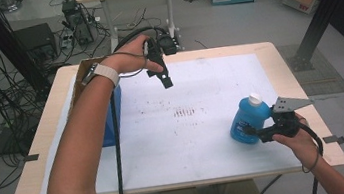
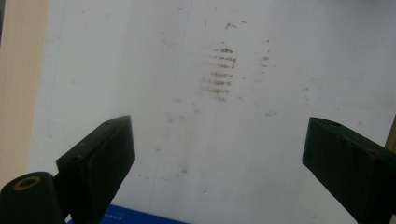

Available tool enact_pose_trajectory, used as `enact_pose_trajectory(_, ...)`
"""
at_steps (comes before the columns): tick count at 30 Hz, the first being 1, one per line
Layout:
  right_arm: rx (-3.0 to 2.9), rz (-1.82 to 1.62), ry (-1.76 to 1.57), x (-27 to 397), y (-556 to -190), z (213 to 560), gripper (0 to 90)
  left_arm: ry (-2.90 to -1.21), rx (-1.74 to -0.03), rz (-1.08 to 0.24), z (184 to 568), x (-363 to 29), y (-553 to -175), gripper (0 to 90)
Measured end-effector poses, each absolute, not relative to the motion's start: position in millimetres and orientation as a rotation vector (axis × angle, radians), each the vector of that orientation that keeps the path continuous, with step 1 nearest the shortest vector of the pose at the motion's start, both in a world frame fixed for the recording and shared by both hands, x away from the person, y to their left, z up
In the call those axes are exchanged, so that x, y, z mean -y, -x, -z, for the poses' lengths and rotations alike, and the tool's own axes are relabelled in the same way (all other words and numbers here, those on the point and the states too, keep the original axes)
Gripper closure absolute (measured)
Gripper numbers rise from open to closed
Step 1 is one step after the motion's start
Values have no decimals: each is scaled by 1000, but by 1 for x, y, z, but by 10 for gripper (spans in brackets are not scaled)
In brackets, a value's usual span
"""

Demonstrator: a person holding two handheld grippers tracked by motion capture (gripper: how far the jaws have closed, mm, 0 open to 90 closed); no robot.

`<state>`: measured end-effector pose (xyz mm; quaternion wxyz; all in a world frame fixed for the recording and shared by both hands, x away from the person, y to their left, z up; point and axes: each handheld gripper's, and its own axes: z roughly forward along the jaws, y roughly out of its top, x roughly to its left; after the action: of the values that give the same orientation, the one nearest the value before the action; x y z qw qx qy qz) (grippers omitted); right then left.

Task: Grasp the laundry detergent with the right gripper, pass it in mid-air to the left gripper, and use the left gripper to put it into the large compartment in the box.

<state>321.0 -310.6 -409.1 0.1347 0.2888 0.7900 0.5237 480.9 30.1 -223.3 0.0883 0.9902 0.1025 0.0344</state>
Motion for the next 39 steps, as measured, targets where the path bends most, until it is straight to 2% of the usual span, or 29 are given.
enact_pose_trajectory(14, -2275, -1538, -838, 308, -323, 415, 257, -2950, -308, -104, 226, -30, -482, 97)
enact_pose_trajectory(19, -2270, -1549, -834, 308, -323, 417, 327, -2951, -305, -99, 226, -30, -482, 97)
enact_pose_trajectory(28, -2278, -1559, -807, 307, -322, 417, 398, -2934, -335, -95, 227, -30, -481, 97)
enact_pose_trajectory(39, -2278, -1535, -787, 306, -321, 416, 412, -2954, -309, -102, 227, -31, -482, 97)
